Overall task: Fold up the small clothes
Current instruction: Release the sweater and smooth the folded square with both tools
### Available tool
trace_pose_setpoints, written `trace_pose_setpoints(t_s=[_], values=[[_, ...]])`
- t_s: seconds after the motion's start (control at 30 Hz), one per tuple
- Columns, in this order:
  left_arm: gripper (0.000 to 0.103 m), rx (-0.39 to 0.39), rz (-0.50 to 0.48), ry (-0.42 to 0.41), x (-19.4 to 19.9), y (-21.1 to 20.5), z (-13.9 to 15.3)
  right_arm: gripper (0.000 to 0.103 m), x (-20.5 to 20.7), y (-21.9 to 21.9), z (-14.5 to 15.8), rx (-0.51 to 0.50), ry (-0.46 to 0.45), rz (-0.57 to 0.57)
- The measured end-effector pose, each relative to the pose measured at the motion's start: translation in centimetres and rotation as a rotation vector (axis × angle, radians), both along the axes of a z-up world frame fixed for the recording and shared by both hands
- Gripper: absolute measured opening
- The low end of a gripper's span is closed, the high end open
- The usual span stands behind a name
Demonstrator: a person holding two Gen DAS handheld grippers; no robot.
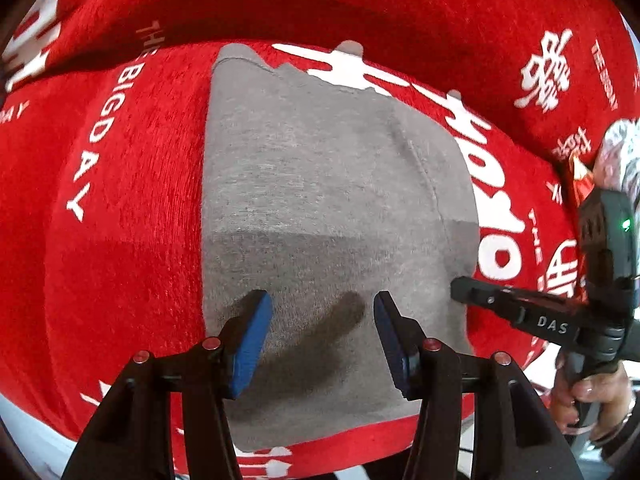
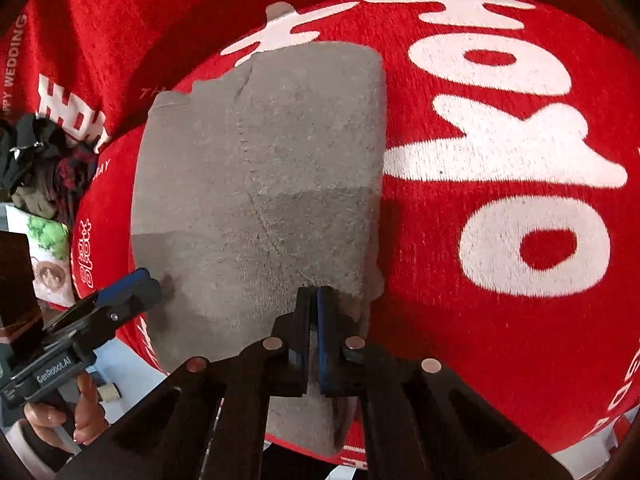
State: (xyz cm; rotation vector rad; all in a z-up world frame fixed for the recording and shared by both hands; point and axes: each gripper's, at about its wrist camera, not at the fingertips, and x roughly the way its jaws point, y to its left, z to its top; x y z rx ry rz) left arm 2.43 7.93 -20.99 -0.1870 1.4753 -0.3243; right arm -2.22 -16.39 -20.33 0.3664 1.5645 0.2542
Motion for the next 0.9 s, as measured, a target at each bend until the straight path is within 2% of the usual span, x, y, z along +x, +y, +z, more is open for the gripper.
trace_pose_setpoints(t_s=[0.17, 0.4, 0.63, 0.67, 0.7, 0.73, 0.8, 0.83, 0.87, 0.9], values=[[0.055, 0.075, -0.032, -0.003, 0.1, -1.2, 0.3, 0.0, -0.4, 0.3, 0.5, -0.032, 0.011, 0.013], [0.055, 0.133, -0.002, 0.038, 0.4, -1.5, 1.4, 0.001, -0.6, -0.2, 0.9, -0.041, 0.079, -0.036], [0.056, 0.181, 0.01, 0.034, 0.2, -1.3, 4.6, 0.006, -0.8, -0.6, 3.9, -0.06, 0.104, -0.063], [0.068, 0.189, 0.01, 0.037, 0.2, -1.2, 5.0, 0.006, -1.0, -0.6, 4.5, -0.058, 0.105, -0.067], [0.087, 0.195, 0.012, 0.037, 0.1, -1.1, 5.4, 0.006, -1.1, -0.7, 5.1, -0.058, 0.104, -0.072], [0.092, 0.203, 0.018, 0.025, 0.0, -1.1, 6.1, 0.008, -1.2, -0.7, 5.5, -0.06, 0.103, -0.075], [0.093, 0.22, 0.015, 0.001, -0.1, -1.0, 7.2, 0.027, -1.3, -0.7, 6.5, -0.078, 0.104, -0.074], [0.093, 0.221, 0.008, 0.0, -0.1, -1.0, 7.6, 0.05, -1.4, -0.6, 6.9, -0.089, 0.102, -0.075], [0.093, 0.22, 0.005, 0.001, -0.2, -1.0, 7.9, 0.06, -1.6, -0.6, 7.5, -0.096, 0.091, -0.08], [0.093, 0.217, 0.004, 0.0, -0.2, -1.0, 8.2, 0.06, -1.8, -0.6, 8.1, -0.098, 0.079, -0.083]])
